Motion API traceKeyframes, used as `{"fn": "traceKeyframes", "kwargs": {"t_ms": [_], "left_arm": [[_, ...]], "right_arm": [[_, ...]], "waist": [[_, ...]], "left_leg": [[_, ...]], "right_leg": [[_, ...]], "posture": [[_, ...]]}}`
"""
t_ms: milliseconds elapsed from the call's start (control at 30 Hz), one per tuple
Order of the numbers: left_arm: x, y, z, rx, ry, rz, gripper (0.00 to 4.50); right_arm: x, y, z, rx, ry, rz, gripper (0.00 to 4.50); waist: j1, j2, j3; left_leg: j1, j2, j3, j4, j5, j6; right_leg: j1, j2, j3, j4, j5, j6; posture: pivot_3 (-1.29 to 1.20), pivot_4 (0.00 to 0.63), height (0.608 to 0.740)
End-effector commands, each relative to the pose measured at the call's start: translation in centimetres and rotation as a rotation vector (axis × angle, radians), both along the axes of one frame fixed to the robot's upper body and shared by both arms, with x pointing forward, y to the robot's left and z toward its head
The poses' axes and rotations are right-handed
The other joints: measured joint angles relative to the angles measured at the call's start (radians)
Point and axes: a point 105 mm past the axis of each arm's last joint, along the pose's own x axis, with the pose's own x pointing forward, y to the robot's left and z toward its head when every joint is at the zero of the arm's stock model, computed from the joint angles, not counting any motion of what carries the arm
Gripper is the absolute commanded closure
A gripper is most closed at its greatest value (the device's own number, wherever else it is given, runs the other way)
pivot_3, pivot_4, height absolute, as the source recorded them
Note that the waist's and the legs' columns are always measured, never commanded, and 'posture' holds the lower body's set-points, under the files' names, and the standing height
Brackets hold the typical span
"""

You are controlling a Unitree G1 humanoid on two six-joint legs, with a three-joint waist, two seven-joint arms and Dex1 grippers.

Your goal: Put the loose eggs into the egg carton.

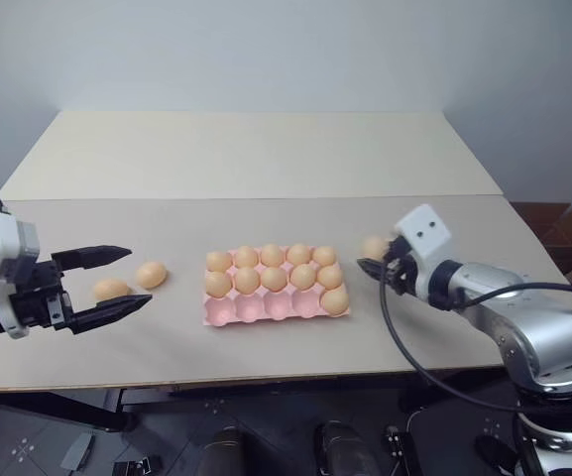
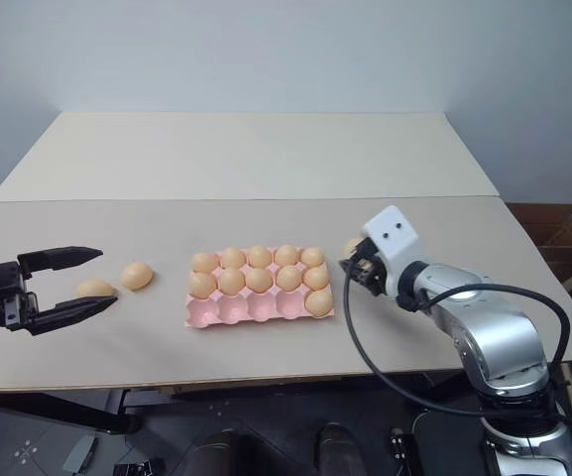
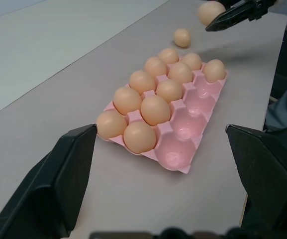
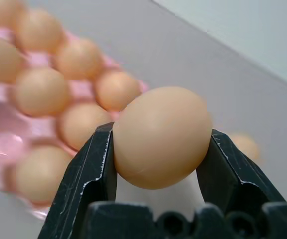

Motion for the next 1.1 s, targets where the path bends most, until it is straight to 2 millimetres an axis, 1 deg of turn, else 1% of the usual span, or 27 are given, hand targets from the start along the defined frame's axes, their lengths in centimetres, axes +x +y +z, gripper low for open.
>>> {"fn": "traceKeyframes", "kwargs": {"t_ms": [33,100,200,300,333,400,433,467,500,633,700,800,900,933,1033,1100], "left_arm": [[-0.3,-0.4,0.9,0.012,-0.032,-0.030,0.00],[-0.3,-0.5,0.8,0.010,-0.030,-0.037,0.00],[-0.2,-0.6,0.9,0.009,-0.032,-0.041,0.00],[-0.3,-0.5,0.8,0.009,-0.033,-0.040,0.00],[-0.3,-0.5,0.8,0.011,-0.032,-0.041,0.00],[-0.4,-0.4,0.8,0.013,-0.032,-0.041,0.00],[-0.4,-0.4,0.9,0.014,-0.032,-0.041,0.00],[-0.4,-0.4,0.9,0.015,-0.033,-0.041,0.00],[-0.4,-0.4,1.0,0.017,-0.035,-0.040,0.00],[-0.4,-0.2,1.1,0.020,-0.040,-0.035,0.00],[-0.4,0.0,1.0,0.014,-0.040,-0.025,0.00],[-0.5,0.6,0.7,-0.004,-0.026,-0.001,0.00],[-0.4,1.4,0.1,-0.047,-0.002,0.033,0.00],[-0.4,1.7,-0.1,-0.048,0.003,0.041,0.00],[-0.5,2.2,-0.6,-0.060,0.018,0.056,0.00],[-0.6,2.7,-1.5,-0.037,0.031,0.073,0.00]], "right_arm": [[-1.5,4.3,-0.6,0.010,0.018,0.154,2.36],[-1.4,5.4,-1.4,-0.008,0.031,0.168,2.36],[-1.3,6.3,-2.3,-0.032,0.049,0.184,2.36],[-1.4,6.8,-2.7,-0.054,0.054,0.206,2.36],[-1.5,6.9,-2.8,-0.062,0.051,0.212,1.69],[-1.3,7.0,-2.2,-0.054,0.033,0.207,1.13],[-1.2,6.9,-1.9,-0.053,0.021,0.208,0.77],[-1.2,6.8,-1.6,-0.052,0.014,0.208,0.31],[-1.2,6.4,-1.0,-0.049,-0.002,0.207,0.03],[-1.8,4.4,1.4,-0.021,-0.054,0.193,0.03],[-2.1,3.0,2.4,-0.008,-0.080,0.174,0.03],[-2.1,-0.1,3.4,-0.002,-0.118,0.129,0.03],[-2.6,-3.4,3.6,-0.044,-0.159,0.134,0.03],[-2.9,-4.4,3.3,-0.059,-0.155,0.143,0.03],[-3.7,-6.7,2.4,-0.069,-0.147,0.193,0.03],[-4.4,-8.1,1.6,-0.068,-0.128,0.235,0.03]], "waist": [[-0.001,0.000,0.000],[0.000,0.000,0.000],[0.004,0.000,0.000],[0.005,0.000,0.000],[0.004,0.000,0.000],[0.003,0.000,0.000],[0.003,0.000,0.000],[0.002,0.000,0.000],[0.001,0.000,0.000],[0.004,0.000,0.000],[0.006,0.000,0.000],[0.007,0.000,0.000],[0.009,0.000,0.000],[0.009,0.000,0.000],[0.009,0.000,0.000],[0.006,0.000,0.000]], "left_leg": [[0.000,0.000,0.000,0.000,0.000,0.000],[0.000,0.000,0.000,0.000,0.000,0.000],[-0.001,-0.001,0.000,0.000,0.000,0.000],[-0.001,-0.002,0.000,0.000,0.000,0.000],[-0.001,-0.002,0.000,0.000,0.000,0.000],[-0.001,-0.001,0.000,0.000,0.000,0.000],[-0.001,-0.001,0.000,0.000,0.000,0.000],[-0.001,-0.001,0.000,0.000,0.000,0.000],[-0.001,-0.001,0.001,0.000,0.000,0.000],[-0.001,-0.001,0.000,0.000,0.000,0.000],[-0.001,-0.001,0.000,0.000,0.000,0.000],[-0.001,-0.001,0.001,0.000,0.000,0.000],[-0.001,-0.002,0.001,0.000,0.000,0.000],[-0.001,-0.002,0.002,0.000,0.000,0.000],[0.000,-0.001,0.002,0.000,0.000,0.000],[0.000,-0.001,0.002,0.000,0.000,0.000]], "right_leg": [[0.000,0.000,0.000,0.000,0.000,0.000],[0.000,0.000,0.000,0.000,0.000,0.000],[-0.001,-0.001,0.000,0.000,0.000,0.000],[0.000,-0.002,0.000,0.000,0.000,0.000],[0.000,-0.002,0.000,0.000,0.000,0.000],[-0.001,-0.001,0.000,0.000,0.000,0.000],[-0.001,-0.001,-0.001,0.000,0.000,0.000],[-0.001,-0.001,0.000,0.000,0.000,0.000],[-0.001,-0.001,0.000,0.000,0.000,0.000],[-0.001,-0.001,0.000,0.000,0.000,0.000],[-0.001,-0.002,-0.001,-0.001,0.000,0.000],[0.000,-0.002,-0.002,-0.001,0.000,0.000],[0.000,-0.002,-0.002,-0.001,0.000,0.000],[0.000,-0.002,-0.002,-0.001,0.000,0.000],[0.001,-0.001,-0.002,-0.001,0.000,0.000],[0.002,-0.001,-0.001,-0.001,0.000,0.001]], "posture": [[0.00,0.150,0.740],[0.00,0.150,0.740],[0.00,0.150,0.740],[0.00,0.150,0.740],[0.00,0.150,0.740],[0.00,0.150,0.740],[0.00,0.150,0.740],[0.00,0.150,0.740],[0.00,0.150,0.740],[0.00,0.150,0.740],[0.00,0.150,0.740],[0.00,0.150,0.740],[0.00,0.150,0.740],[0.00,0.150,0.740],[0.00,0.150,0.740],[0.00,0.150,0.740]]}}
